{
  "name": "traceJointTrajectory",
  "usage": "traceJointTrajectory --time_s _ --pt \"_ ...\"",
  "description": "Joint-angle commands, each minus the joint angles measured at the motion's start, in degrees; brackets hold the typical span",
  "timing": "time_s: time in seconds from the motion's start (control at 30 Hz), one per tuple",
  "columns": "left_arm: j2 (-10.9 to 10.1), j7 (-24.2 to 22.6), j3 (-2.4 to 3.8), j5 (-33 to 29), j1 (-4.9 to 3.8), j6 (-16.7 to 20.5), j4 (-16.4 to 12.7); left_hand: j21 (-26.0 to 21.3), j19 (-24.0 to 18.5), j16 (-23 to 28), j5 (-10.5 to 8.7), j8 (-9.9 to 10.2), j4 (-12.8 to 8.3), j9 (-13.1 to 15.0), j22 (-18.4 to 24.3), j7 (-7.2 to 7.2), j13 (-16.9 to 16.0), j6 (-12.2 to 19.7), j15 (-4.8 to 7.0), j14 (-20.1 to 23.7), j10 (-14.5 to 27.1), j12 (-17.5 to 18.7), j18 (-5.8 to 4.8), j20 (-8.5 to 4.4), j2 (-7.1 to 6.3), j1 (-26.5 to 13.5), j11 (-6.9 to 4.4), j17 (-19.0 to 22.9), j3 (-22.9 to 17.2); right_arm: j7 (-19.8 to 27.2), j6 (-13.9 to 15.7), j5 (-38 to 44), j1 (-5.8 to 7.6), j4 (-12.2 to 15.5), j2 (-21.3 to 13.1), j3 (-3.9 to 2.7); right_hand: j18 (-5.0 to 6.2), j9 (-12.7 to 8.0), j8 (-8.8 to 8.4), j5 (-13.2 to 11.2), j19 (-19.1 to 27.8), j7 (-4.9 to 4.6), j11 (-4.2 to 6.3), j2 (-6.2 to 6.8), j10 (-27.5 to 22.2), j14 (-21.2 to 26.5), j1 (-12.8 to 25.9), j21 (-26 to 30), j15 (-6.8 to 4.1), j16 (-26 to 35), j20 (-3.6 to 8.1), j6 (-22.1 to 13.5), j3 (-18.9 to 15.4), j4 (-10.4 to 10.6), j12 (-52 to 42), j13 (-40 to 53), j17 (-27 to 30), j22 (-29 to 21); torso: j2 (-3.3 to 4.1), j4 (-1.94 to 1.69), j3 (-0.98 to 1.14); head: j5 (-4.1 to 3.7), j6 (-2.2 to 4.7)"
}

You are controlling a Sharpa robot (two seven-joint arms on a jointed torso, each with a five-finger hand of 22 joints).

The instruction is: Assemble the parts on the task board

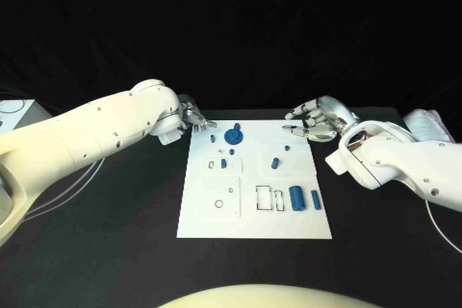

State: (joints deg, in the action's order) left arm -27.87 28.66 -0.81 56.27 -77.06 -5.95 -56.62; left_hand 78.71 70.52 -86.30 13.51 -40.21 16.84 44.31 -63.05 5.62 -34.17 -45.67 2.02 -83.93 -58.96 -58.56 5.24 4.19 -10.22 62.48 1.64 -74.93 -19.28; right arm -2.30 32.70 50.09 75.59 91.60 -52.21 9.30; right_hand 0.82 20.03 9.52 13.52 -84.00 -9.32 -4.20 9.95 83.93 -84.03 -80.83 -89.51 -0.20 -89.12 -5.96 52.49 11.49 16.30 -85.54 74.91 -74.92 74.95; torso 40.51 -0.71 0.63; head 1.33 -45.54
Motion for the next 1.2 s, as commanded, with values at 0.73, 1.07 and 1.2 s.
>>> traceJointTrajectory --time_s 0.73,1.07,1.2 --pt "5.03 -1.65 -1.82 -2.32 -0.02 -5.06 8.05 -0.28 -0.33 0.25 -0.09 0.46 -0.04 -0.30 0.15 0.19 0.08 0.51 -0.54 -1.93 0.63 -0.23 0.61 0.41 0.59 0.37 0.17 -6.44 0.46 0.36 -0.55 0.15 0.01 0.28 0.15 -0.04 -0.66 -0.06 0.14 -0.08 -5.71 0.07 -0.23 0.18 1.96 -5.29 0.58 0.12 0.34 0.35 -0.05 0.06 0.12 0.28 0.15 11.22 -12.41 14.63 0.31 0.20 -0.06 -0.02 -0.29" --pt "5.27 -1.90 -2.01 -2.65 0.01 -5.82 8.42 -0.23 -0.28 0.17 -0.10 0.60 -0.24 -0.58 -0.02 0.23 0.07 0.36 -0.65 -1.92 0.89 -0.42 0.60 0.59 1.04 1.18 0.23 -6.52 0.29 0.35 -0.57 0.17 0.01 0.19 0.26 -0.04 -0.66 -0.06 0.14 -0.08 -5.71 0.07 -0.23 0.18 1.96 -5.29 0.58 0.12 0.34 0.35 -0.05 0.06 0.12 0.28 0.15 11.22 -12.41 14.63 0.30 0.06 -0.08 -0.11 -0.57" --pt "5.46 -1.99 -2.10 -2.78 0.04 -6.31 8.58 -0.25 -0.33 0.15 -0.09 0.64 -0.25 -0.69 0.01 0.23 0.07 0.27 -0.68 -1.91 0.97 -0.51 0.61 0.64 1.20 1.61 0.24 -6.52 0.20 0.35 -0.60 0.18 0.01 0.18 0.30 -0.04 -0.64 -0.14 0.12 0.07 -5.68 0.08 -0.23 0.10 1.99 -5.29 0.77 0.16 0.33 0.35 -0.04 -0.02 0.23 0.17 0.12 11.24 -12.42 14.60 0.29 0.16 -0.08 -0.07 -0.69"
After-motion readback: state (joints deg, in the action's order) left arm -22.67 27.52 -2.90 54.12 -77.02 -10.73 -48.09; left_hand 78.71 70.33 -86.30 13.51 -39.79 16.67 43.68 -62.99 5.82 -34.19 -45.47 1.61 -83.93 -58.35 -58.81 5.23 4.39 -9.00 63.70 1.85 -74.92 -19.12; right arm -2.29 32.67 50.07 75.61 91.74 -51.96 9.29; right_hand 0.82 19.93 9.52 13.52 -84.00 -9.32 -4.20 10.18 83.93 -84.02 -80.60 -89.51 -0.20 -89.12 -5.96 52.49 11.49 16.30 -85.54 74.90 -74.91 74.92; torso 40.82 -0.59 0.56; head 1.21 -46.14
